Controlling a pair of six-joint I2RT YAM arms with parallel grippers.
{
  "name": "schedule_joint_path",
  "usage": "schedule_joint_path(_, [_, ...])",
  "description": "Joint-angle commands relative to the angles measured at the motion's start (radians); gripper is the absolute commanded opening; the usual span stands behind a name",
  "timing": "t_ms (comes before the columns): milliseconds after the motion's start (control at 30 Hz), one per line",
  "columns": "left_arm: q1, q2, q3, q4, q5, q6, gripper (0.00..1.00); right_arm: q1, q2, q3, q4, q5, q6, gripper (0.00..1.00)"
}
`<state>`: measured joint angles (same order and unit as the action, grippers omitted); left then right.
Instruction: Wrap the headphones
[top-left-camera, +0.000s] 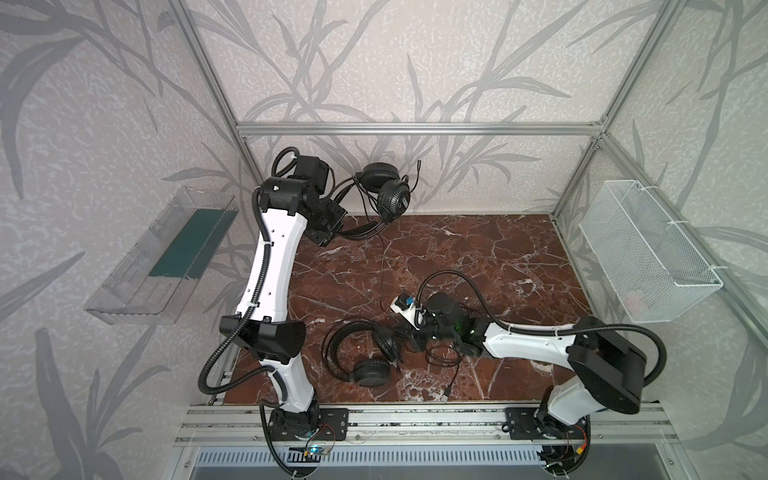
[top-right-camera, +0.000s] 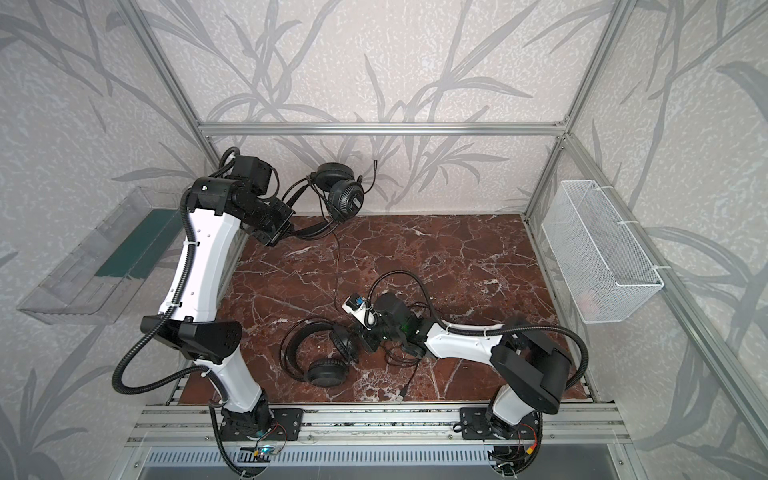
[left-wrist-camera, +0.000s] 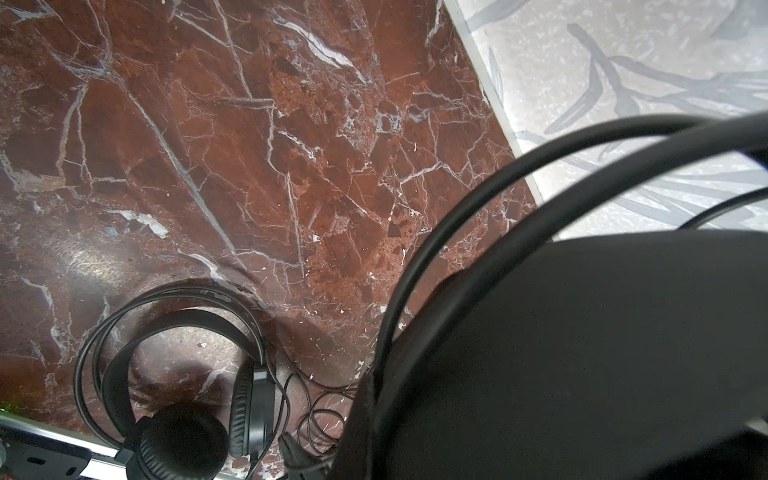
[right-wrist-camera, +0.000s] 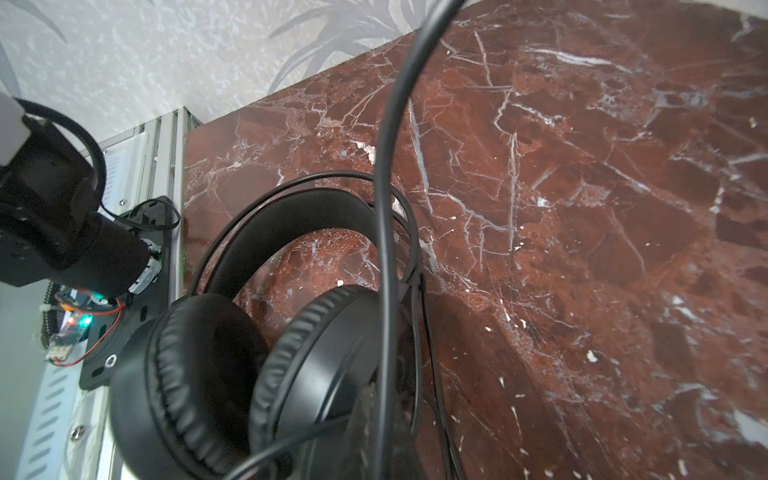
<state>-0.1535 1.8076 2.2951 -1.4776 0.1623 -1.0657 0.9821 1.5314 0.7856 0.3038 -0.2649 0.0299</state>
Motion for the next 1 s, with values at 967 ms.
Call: schedule_joint_path(967, [-0.11, -0.011, -0.42, 0.235, -0.285, 0.348, 0.0, 0.195, -0.323, 0.525, -0.902, 0.345, -0.445, 0.0])
